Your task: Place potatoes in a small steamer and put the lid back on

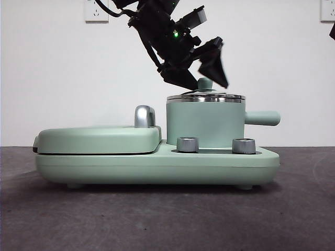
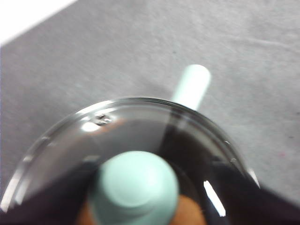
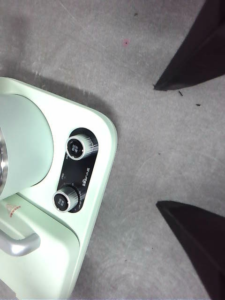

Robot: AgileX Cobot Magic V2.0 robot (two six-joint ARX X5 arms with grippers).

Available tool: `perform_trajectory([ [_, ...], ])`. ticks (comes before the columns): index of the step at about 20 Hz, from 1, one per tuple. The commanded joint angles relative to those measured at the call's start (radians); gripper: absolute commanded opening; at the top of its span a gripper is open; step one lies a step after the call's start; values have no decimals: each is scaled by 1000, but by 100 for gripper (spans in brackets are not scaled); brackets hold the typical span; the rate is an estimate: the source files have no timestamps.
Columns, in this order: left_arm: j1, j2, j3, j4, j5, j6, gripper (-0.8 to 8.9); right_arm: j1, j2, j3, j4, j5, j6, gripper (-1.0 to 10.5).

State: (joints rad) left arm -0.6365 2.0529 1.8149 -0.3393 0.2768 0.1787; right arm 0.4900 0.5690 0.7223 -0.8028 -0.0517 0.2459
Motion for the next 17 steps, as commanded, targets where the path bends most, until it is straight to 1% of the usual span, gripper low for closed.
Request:
perform_trajectory([
  [1,-3,1,22,-14,5,-72,566,6,2,3,10,2,16,373],
  [4,8,-90,23,-72,5,-76,566,6,2,3,10,2,16,373],
  [6,19,-168,23,-148,4,-80,562,6,2,3,10,1,16,373],
  [10,35,-348,23,-426,5,-121,556,6,2,3,10,-9,16,373],
  [13,35,-486,23,-607,5,-120,556,6,4,3,10,-72,16,373],
  [17,35,-641,20,-754,5,-120,552,6,4,3,30,-173,17,373],
])
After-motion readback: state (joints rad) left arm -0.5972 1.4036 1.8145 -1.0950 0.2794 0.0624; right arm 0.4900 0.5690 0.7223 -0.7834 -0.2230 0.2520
